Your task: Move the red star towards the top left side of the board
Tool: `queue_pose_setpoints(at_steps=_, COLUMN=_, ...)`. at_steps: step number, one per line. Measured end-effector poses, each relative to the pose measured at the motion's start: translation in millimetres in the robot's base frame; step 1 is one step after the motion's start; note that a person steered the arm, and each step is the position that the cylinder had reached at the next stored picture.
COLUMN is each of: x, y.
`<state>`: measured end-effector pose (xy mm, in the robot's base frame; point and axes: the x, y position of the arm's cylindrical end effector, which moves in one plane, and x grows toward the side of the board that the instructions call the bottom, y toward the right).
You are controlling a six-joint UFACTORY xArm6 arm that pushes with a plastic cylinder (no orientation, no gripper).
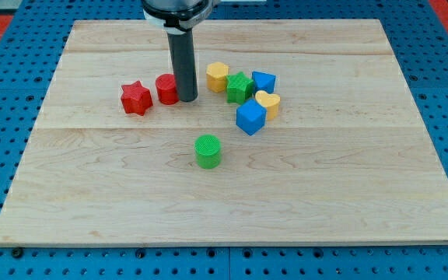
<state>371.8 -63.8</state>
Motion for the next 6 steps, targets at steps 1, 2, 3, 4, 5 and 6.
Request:
queue_pose_setpoints(at_steps=1, x=0, y=3)
queue_pose_setpoints(at_steps=2, x=37, y=13)
queue_pose_setpoints(at_steps=3, x=35, y=-61)
queue_pose_setpoints(at_steps=4, x=8, y=-150)
queue_pose_setpoints(at_steps=5, x=11, y=-120)
queue_pose_setpoints(at_steps=6, x=35, y=-160)
